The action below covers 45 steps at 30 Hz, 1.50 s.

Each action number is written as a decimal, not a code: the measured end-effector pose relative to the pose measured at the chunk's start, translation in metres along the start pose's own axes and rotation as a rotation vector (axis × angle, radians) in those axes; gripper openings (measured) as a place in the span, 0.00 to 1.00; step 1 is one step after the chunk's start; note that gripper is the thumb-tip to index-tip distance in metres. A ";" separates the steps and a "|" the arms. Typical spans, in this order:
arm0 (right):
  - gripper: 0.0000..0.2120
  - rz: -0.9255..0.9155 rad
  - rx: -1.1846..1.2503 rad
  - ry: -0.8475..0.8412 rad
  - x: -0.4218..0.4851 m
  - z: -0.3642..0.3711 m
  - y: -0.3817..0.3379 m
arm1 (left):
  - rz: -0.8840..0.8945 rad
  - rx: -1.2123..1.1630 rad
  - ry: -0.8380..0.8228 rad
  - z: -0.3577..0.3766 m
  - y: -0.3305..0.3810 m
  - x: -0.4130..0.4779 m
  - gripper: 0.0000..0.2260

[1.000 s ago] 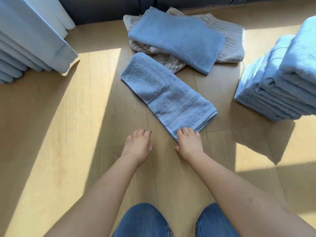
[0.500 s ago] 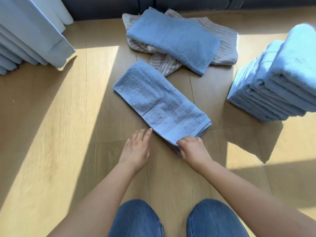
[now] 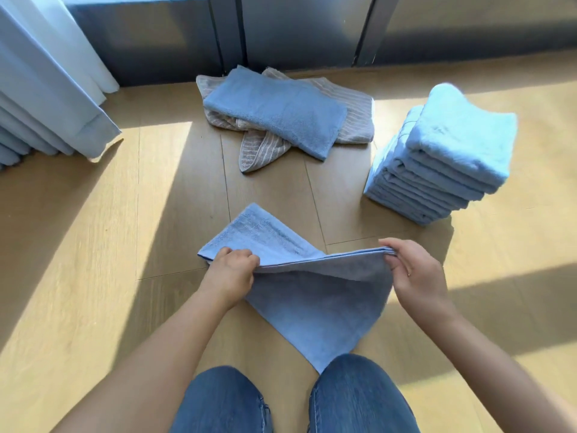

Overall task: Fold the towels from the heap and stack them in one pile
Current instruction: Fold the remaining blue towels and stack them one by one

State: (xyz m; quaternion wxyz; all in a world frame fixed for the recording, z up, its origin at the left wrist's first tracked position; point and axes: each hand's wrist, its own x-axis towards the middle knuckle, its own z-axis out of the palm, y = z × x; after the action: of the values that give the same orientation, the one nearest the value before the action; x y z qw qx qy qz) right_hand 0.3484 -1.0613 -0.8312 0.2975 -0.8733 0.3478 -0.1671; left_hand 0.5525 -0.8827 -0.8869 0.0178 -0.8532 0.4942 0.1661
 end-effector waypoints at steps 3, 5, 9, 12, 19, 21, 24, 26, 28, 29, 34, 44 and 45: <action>0.11 0.012 -0.026 0.064 0.002 -0.016 0.001 | -0.048 -0.064 -0.004 -0.006 -0.015 -0.008 0.07; 0.11 0.031 -0.050 0.071 0.003 -0.024 0.002 | -0.067 -0.040 0.035 -0.016 -0.019 -0.013 0.06; 0.11 0.098 -0.046 0.086 0.008 -0.034 0.000 | -0.083 -0.077 0.280 -0.050 -0.028 -0.007 0.06; 0.10 0.143 -0.018 0.105 0.020 -0.040 -0.005 | -0.150 0.003 0.335 -0.083 -0.036 -0.002 0.05; 0.10 0.110 -0.005 0.202 0.081 -0.071 -0.030 | -0.204 0.164 0.463 -0.173 -0.066 0.011 0.08; 0.10 0.076 -0.030 0.221 0.099 -0.080 -0.040 | -0.259 0.136 0.506 -0.195 -0.073 0.012 0.10; 0.11 -0.004 -0.054 0.261 0.120 -0.093 -0.057 | -0.330 0.132 0.574 -0.225 -0.076 0.014 0.07; 0.11 -0.052 -0.069 0.291 0.128 -0.101 -0.065 | -0.375 0.070 0.657 -0.241 -0.079 0.015 0.06; 0.10 -0.085 -0.085 0.311 0.132 -0.106 -0.069 | -0.376 0.003 0.719 -0.249 -0.083 0.014 0.06; 0.10 -0.094 -0.080 0.320 0.132 -0.107 -0.071 | -0.369 -0.015 0.736 -0.249 -0.085 0.012 0.06; 0.10 -0.064 0.003 0.328 0.101 -0.087 -0.059 | -0.290 0.005 0.811 -0.191 -0.090 -0.018 0.07; 0.11 0.144 -0.171 0.014 -0.043 0.006 0.029 | -0.310 -0.086 0.398 -0.017 -0.069 -0.107 0.07; 0.10 0.199 -0.181 -0.030 -0.052 0.013 0.034 | -0.305 -0.088 0.360 -0.008 -0.067 -0.111 0.07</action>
State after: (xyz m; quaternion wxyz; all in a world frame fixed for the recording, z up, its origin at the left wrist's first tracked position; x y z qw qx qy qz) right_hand 0.3012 -1.0391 -0.8672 0.2379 -0.8602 0.4417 -0.0918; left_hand 0.5611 -0.7569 -0.8546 -0.0830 -0.9337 0.3471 0.0283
